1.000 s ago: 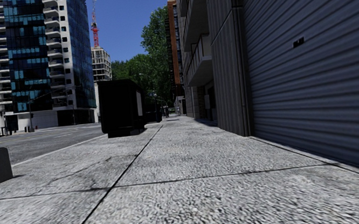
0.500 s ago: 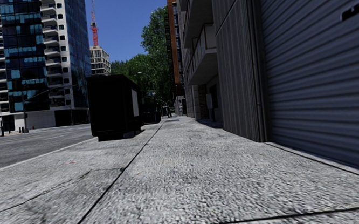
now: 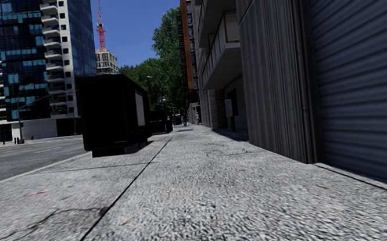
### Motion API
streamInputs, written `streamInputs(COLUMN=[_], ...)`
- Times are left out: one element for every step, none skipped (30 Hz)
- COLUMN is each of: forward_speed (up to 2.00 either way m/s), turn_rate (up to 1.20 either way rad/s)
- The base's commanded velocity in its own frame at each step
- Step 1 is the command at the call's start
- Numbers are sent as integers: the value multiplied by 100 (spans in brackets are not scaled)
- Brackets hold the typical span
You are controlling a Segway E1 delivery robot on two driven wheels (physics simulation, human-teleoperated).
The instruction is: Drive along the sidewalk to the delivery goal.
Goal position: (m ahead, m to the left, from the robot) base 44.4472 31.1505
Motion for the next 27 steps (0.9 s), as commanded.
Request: streamInputs(forward_speed=[200, 200, 200, 200, 200, 200, 200, 200, 200, 200, 200, 200, 200, 200, 200, 200, 200, 200, 200, 200, 200, 200, 200, 200, 200, 200, 200], turn_rate=[0, 0, 0, 0, 0, 0, 0, 0, 0, 0, 0, 0, 0, 0, 0, 0, 0, 3, 15, 18, 19, 19, 19, 19, 17, 1, 1])
